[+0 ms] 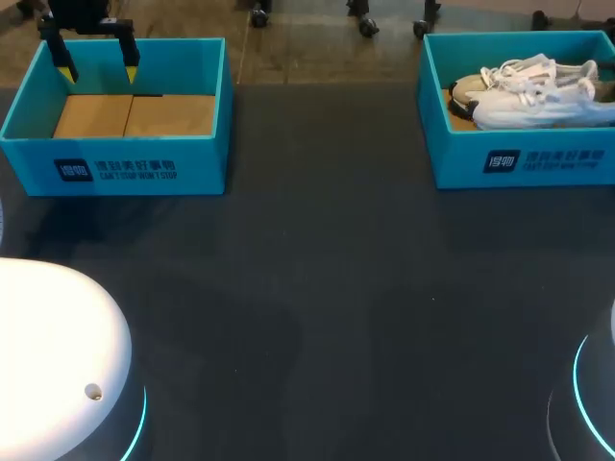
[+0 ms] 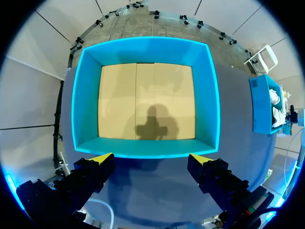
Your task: Take the shoe out of the shoebox, open the shoe tongue, remove and reinsert the insole, then place the shoe into the shoebox
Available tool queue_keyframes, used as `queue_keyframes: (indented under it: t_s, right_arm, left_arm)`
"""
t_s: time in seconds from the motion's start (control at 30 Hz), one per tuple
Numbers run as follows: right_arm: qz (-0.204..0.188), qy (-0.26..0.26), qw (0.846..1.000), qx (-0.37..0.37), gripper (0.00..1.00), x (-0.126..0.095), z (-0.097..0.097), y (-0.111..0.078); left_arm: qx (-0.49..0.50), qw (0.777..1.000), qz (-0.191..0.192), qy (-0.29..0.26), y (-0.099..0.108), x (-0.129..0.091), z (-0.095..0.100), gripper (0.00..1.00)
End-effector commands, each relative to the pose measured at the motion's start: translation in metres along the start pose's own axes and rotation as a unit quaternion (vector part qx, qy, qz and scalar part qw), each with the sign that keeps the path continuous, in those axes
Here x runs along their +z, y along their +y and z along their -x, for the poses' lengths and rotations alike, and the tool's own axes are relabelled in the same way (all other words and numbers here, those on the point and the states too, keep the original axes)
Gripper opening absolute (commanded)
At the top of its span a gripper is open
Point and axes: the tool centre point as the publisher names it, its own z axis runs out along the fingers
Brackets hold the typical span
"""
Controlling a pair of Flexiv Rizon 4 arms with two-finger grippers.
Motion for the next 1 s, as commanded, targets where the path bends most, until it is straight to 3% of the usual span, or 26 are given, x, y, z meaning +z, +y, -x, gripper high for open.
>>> queue_keyframes:
  t_s: [0.03, 0.2, 0.37, 0.5, 0.63, 0.83, 1.0]
  right_arm:
    - [0.000, -0.006, 1.000, 0.016, 0.00, -0.027, 0.009, 0.008]
    - [-0.009, -0.015, 0.999, 0.052, 0.00, -0.044, 0.015, 0.016]
    - [-0.008, -0.021, 0.997, 0.073, 0.00, -0.071, 0.018, 0.010]
    - [0.010, -0.015, 0.996, 0.082, 0.00, -0.107, 0.018, -0.011]
    - [0.019, -0.008, 0.996, 0.090, 0.00, -0.129, 0.014, -0.032]
    - [0.044, -0.006, 0.996, 0.078, 0.00, -0.163, -0.011, -0.079]
    - [0.059, -0.023, 0.995, 0.073, 0.00, -0.172, -0.034, -0.117]
  left_arm:
    - [0.000, 1.000, 0.000, 0.000, 0.000, 0.000, 0.000, 1.00]
    - [0.000, 1.000, 0.000, 0.000, 0.000, 0.000, 0.000, 1.00]
    - [0.000, 1.000, 0.000, 0.000, 0.000, 0.000, 0.000, 1.00]
    - [0.000, 1.000, 0.000, 0.000, 0.000, 0.000, 0.000, 1.00]
    - [0.000, 1.000, 0.000, 0.000, 0.000, 0.000, 0.000, 1.00]
    - [0.000, 1.000, 0.000, 0.000, 0.000, 0.000, 0.000, 1.00]
    - [0.000, 1.000, 0.000, 0.000, 0.000, 0.000, 0.000, 1.00]
